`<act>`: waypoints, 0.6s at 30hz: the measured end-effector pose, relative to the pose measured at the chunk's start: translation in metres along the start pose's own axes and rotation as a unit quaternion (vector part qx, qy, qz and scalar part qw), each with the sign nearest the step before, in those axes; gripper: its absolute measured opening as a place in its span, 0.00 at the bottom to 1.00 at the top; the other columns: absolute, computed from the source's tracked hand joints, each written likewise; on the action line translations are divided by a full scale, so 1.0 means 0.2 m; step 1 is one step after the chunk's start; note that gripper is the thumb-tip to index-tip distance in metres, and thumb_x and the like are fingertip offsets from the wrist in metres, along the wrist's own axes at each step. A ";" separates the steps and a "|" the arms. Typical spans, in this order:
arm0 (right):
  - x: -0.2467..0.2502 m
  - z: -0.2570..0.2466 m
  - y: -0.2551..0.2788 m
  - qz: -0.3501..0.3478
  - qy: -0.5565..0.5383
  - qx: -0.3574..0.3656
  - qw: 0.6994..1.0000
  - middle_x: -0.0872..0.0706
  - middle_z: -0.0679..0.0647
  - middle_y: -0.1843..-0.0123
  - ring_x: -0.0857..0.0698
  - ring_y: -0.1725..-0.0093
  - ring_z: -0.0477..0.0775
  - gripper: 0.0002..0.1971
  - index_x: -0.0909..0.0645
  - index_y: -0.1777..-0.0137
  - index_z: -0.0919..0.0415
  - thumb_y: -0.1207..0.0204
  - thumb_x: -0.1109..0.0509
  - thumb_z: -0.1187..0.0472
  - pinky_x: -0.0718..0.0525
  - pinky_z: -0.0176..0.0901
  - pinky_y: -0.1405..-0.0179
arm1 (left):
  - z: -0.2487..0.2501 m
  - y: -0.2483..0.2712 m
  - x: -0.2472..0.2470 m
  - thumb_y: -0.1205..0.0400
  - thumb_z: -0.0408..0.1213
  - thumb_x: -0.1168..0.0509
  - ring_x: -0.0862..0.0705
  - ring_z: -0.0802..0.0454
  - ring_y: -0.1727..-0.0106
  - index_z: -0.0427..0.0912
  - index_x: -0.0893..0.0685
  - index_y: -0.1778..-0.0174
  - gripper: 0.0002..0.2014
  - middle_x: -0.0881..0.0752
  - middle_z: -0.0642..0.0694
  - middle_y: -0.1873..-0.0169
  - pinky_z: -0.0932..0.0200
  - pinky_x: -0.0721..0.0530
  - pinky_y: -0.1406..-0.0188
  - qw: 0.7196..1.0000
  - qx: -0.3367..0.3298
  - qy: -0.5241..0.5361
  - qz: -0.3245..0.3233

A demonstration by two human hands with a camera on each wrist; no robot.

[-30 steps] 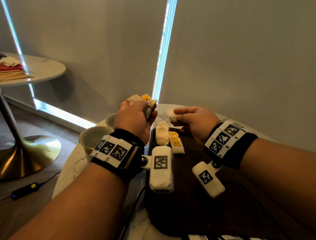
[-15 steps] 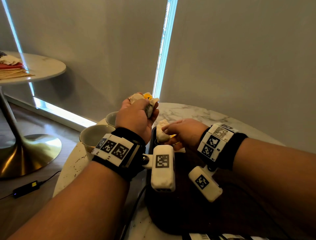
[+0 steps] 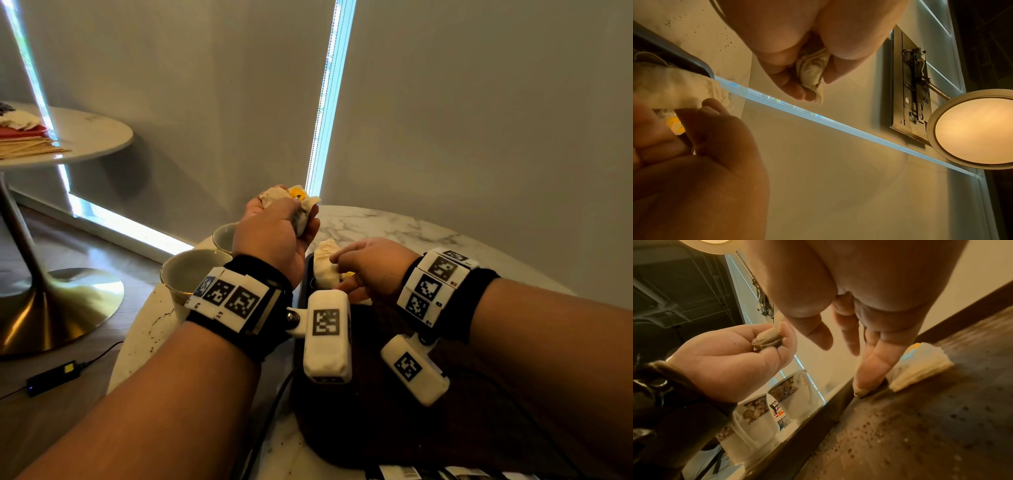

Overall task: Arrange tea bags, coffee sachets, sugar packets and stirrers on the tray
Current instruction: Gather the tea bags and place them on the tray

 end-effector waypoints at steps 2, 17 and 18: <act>0.02 -0.01 0.00 0.016 -0.005 0.010 1.000 0.14 0.63 0.44 0.08 0.55 0.57 0.13 0.17 0.37 0.61 0.20 0.32 0.68 0.07 0.54 0.54 | 0.00 0.00 0.00 0.14 0.28 0.36 0.09 0.47 0.55 0.47 0.19 0.40 0.11 0.13 0.36 0.46 0.57 0.12 0.63 1.000 0.002 -0.002 0.000; -0.07 -0.03 0.04 -0.020 -0.024 -0.006 1.000 0.15 0.66 0.49 0.16 0.59 0.55 0.12 0.18 0.36 0.73 0.17 0.34 0.71 0.16 0.38 0.64 | -0.01 0.04 -0.04 0.16 0.32 0.37 0.13 0.41 0.54 0.38 0.20 0.44 0.06 0.16 0.35 0.51 0.56 0.12 0.61 0.998 0.037 0.032 -0.027; -0.07 -0.02 0.04 -0.020 -0.024 -0.005 0.999 0.15 0.65 0.49 0.16 0.60 0.54 0.13 0.18 0.36 0.73 0.17 0.34 0.71 0.16 0.37 0.65 | -0.01 0.05 -0.04 0.16 0.32 0.38 0.14 0.40 0.53 0.38 0.20 0.45 0.06 0.17 0.35 0.51 0.55 0.12 0.59 0.998 0.042 0.041 -0.028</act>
Point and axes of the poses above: each hand's wrist, its own y-axis away from the middle knuckle, its own x-axis out of the back of the hand, z = x × y, the point moved 7 cm from there along -y, towards the middle knuckle
